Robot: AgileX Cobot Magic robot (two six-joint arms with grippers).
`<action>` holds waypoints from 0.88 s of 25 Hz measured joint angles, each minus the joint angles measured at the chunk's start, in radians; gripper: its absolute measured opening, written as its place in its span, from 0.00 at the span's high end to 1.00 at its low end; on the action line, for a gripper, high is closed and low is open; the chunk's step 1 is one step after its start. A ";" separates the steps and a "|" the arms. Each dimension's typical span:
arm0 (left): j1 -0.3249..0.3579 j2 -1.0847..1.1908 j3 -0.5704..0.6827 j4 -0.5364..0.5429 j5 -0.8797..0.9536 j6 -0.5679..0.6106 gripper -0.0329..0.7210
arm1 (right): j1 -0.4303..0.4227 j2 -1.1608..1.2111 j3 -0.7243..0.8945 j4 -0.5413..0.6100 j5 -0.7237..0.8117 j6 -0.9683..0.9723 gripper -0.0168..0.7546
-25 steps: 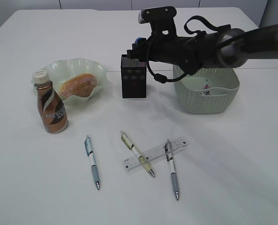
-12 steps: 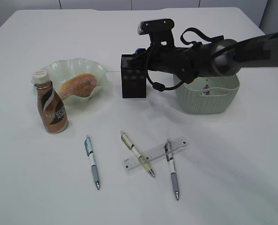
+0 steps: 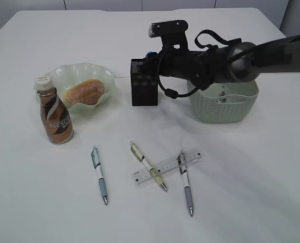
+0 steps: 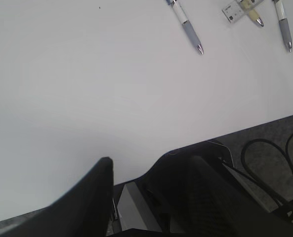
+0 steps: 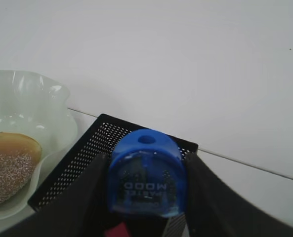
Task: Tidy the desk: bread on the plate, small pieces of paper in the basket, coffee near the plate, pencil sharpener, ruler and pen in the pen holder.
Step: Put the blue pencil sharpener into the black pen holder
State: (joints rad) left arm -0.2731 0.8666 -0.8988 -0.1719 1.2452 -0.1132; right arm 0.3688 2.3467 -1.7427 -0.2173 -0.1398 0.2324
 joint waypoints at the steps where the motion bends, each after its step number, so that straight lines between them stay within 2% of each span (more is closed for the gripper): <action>1: 0.000 0.000 0.000 0.000 0.000 0.000 0.48 | 0.000 0.000 0.000 0.000 0.000 0.000 0.52; 15: 0.000 0.000 0.000 0.000 0.000 0.000 0.49 | 0.000 0.007 -0.069 -0.001 0.055 0.047 0.48; 22: 0.000 0.000 0.000 0.000 0.000 0.000 0.49 | 0.034 0.011 -0.069 -0.001 0.059 0.086 0.48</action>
State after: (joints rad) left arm -0.2731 0.8666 -0.8988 -0.1719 1.2452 -0.1132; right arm 0.4024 2.3576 -1.8122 -0.2187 -0.0804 0.3182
